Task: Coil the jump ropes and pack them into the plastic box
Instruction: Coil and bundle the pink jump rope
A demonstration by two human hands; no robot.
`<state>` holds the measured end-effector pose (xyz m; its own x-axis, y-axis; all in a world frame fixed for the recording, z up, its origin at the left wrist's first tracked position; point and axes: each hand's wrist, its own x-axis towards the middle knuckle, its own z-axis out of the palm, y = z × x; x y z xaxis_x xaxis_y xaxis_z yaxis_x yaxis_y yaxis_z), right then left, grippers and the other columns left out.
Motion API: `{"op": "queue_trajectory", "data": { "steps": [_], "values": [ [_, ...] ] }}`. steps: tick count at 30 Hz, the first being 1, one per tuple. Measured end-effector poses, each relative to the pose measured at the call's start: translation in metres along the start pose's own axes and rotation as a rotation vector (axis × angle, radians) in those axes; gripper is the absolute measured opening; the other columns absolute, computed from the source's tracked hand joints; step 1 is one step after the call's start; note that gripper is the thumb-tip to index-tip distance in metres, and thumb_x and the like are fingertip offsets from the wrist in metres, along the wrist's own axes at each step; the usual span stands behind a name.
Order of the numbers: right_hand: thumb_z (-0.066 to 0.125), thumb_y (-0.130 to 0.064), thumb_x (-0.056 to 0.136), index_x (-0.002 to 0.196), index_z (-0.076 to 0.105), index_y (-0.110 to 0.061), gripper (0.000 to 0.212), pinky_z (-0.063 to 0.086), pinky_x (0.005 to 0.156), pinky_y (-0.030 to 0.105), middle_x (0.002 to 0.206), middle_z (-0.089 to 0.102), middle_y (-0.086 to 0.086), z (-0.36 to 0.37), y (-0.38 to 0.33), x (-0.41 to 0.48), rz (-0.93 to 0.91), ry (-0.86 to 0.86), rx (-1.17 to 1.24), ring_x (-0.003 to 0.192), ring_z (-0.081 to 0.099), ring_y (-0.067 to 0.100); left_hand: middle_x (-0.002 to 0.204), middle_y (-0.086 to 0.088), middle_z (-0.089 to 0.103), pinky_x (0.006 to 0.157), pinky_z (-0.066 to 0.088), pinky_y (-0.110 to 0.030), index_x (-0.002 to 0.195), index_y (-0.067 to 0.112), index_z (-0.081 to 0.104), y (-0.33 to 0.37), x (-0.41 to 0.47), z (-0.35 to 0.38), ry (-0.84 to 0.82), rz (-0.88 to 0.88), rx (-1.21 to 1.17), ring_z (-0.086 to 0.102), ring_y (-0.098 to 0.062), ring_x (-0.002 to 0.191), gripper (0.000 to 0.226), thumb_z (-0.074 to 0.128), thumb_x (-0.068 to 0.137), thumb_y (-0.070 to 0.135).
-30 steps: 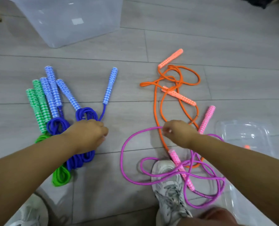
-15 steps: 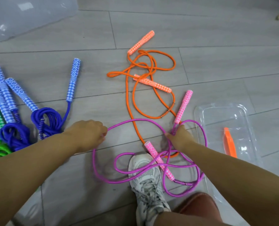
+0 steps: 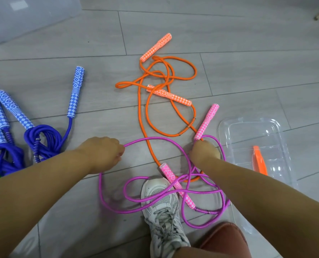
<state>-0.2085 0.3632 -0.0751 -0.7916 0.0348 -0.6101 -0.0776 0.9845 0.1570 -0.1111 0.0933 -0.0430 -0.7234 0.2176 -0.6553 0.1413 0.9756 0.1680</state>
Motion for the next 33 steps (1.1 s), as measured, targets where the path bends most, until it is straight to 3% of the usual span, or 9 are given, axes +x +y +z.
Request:
{"op": "queue_trajectory", "data": {
  "steps": [4, 8, 10, 13, 16, 23, 28, 32, 33],
  "values": [
    [0.037, -0.012, 0.095, 0.119, 0.048, -0.005, 0.027, 0.042, 0.077, 0.038, 0.118, 0.056, 0.016, -0.019, 0.001, 0.001, -0.003, 0.146, 0.056, 0.108, 0.055, 0.036, 0.121, 0.003, 0.052, 0.088, 0.043, -0.031, 0.117, 0.026, 0.053, -0.001, -0.003, -0.002, 0.011, -0.001, 0.017, 0.051, -0.019, 0.112, 0.028, 0.036, 0.098, 0.038],
    [0.034, -0.015, 0.097, 0.110, 0.044, -0.006, 0.019, 0.036, 0.069, 0.034, 0.103, 0.058, 0.019, -0.043, 0.003, 0.001, 0.034, 0.350, 0.523, 0.094, 0.056, 0.038, 0.121, 0.005, 0.052, 0.089, 0.043, -0.030, 0.119, 0.027, 0.052, -0.006, -0.010, -0.006, 0.040, 0.007, 0.046, 0.051, -0.017, 0.112, 0.029, 0.036, 0.098, 0.039],
    [0.034, -0.019, 0.098, 0.112, 0.046, -0.009, 0.020, 0.035, 0.068, 0.030, 0.100, 0.057, 0.016, -0.054, 0.002, -0.004, -0.046, 0.460, 0.706, 0.086, 0.054, 0.032, 0.122, 0.005, 0.052, 0.088, 0.042, -0.029, 0.119, 0.027, 0.051, -0.006, -0.015, -0.012, 0.059, 0.011, 0.060, 0.051, -0.018, 0.113, 0.029, 0.037, 0.097, 0.039],
    [0.037, -0.019, 0.099, 0.112, 0.054, -0.008, 0.024, 0.026, 0.065, 0.021, 0.100, 0.055, 0.013, -0.075, -0.001, -0.019, -0.209, 0.620, 0.754, 0.082, 0.047, 0.020, 0.123, 0.004, 0.051, 0.087, 0.041, -0.029, 0.120, 0.026, 0.051, -0.005, -0.026, -0.026, 0.093, 0.018, 0.065, 0.050, -0.018, 0.113, 0.029, 0.035, 0.098, 0.038],
    [0.046, -0.017, 0.095, 0.107, 0.063, -0.007, 0.023, 0.027, 0.067, 0.019, 0.091, 0.058, 0.008, -0.104, -0.004, -0.041, -0.392, 0.670, 0.646, 0.083, 0.050, 0.021, 0.123, 0.004, 0.050, 0.084, 0.040, -0.029, 0.121, 0.025, 0.050, -0.003, -0.044, -0.044, 0.132, 0.022, 0.066, 0.050, -0.019, 0.113, 0.030, 0.035, 0.098, 0.039],
    [0.055, -0.024, 0.092, 0.101, 0.069, -0.013, 0.020, 0.028, 0.060, 0.022, 0.081, 0.060, 0.000, -0.178, -0.018, -0.117, -0.650, 0.353, 0.302, 0.077, 0.051, 0.015, 0.123, 0.008, 0.051, 0.087, 0.046, -0.033, 0.119, 0.029, 0.050, 0.003, -0.102, -0.094, 0.272, -0.039, 0.061, 0.052, -0.018, 0.113, 0.029, 0.037, 0.097, 0.042],
    [0.056, -0.020, 0.091, 0.095, 0.069, -0.010, 0.017, 0.037, 0.057, 0.007, 0.070, 0.058, -0.009, -0.209, -0.041, -0.192, -0.870, 0.134, 0.229, 0.061, 0.052, -0.003, 0.117, 0.011, 0.054, 0.082, 0.040, -0.023, 0.119, 0.028, 0.053, 0.027, -0.154, -0.128, 0.457, -0.030, -0.205, 0.053, -0.009, 0.106, 0.034, 0.048, 0.092, 0.048],
    [0.055, -0.012, 0.089, 0.099, 0.070, -0.011, 0.017, 0.043, 0.070, 0.027, 0.070, 0.059, -0.006, -0.224, -0.051, -0.242, -0.911, 0.061, 0.289, 0.067, 0.053, 0.007, 0.109, 0.010, 0.057, 0.074, 0.035, -0.014, 0.112, 0.024, 0.058, 0.051, -0.194, -0.139, 0.572, 0.029, -0.396, 0.055, -0.007, 0.098, 0.035, 0.061, 0.085, 0.046],
    [0.056, -0.009, 0.087, 0.099, 0.070, -0.012, 0.018, 0.043, 0.067, 0.030, 0.069, 0.057, -0.005, -0.227, -0.052, -0.253, -0.915, 0.048, 0.317, 0.064, 0.051, 0.006, 0.106, 0.010, 0.059, 0.075, 0.038, -0.016, 0.108, 0.024, 0.060, 0.056, -0.204, -0.140, 0.586, 0.033, -0.434, 0.057, -0.007, 0.096, 0.031, 0.063, 0.085, 0.044]
  ]
}}
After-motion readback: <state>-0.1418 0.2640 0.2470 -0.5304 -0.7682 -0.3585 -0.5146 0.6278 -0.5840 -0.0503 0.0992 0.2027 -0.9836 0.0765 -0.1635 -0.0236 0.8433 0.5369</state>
